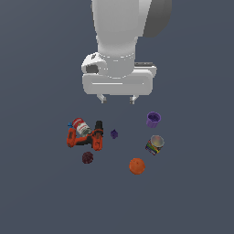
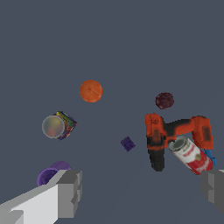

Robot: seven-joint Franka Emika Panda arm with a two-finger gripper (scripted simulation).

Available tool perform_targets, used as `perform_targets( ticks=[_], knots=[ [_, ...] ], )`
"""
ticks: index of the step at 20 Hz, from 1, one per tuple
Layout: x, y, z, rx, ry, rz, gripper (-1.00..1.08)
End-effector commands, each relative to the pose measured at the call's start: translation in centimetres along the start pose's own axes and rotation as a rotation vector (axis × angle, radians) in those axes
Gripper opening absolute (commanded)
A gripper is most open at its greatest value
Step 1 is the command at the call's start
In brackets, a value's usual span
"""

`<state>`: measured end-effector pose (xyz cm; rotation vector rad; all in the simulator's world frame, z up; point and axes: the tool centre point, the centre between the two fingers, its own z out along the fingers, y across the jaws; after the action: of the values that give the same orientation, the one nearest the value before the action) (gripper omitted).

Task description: Pick up a designated object from a clutter of objects.

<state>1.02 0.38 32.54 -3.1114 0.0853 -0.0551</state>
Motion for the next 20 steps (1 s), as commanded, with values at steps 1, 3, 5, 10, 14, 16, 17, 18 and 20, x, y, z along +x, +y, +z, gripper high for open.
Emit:
perform_targets(
  ticks=[1,3,5,10,14,16,17,18,20],
  knots=[
    [0.0,0.0,0.0,0.000,0.000,0.000,0.28],
    [0.0,-0.3,-0.1,0.001,0.002,-0.004,0.28],
    [0.1,-1.0,-0.4,0.003,0.008,-0.017,0.28],
    [0.1,-1.8,-0.7,0.006,0.015,-0.033,0.28],
    [0.1,-2.0,-0.4,0.001,0.013,-0.027,0.28],
    [0.0,-2.2,-0.2,-0.004,0.013,-0.020,0.28],
    [0.0,-2.3,0.0,-0.008,0.012,-0.016,0.28],
    [0.0,-2.5,0.1,-0.011,0.012,-0.012,0.28],
    [-0.1,-2.8,0.6,-0.020,0.011,-0.002,0.28]
  ],
)
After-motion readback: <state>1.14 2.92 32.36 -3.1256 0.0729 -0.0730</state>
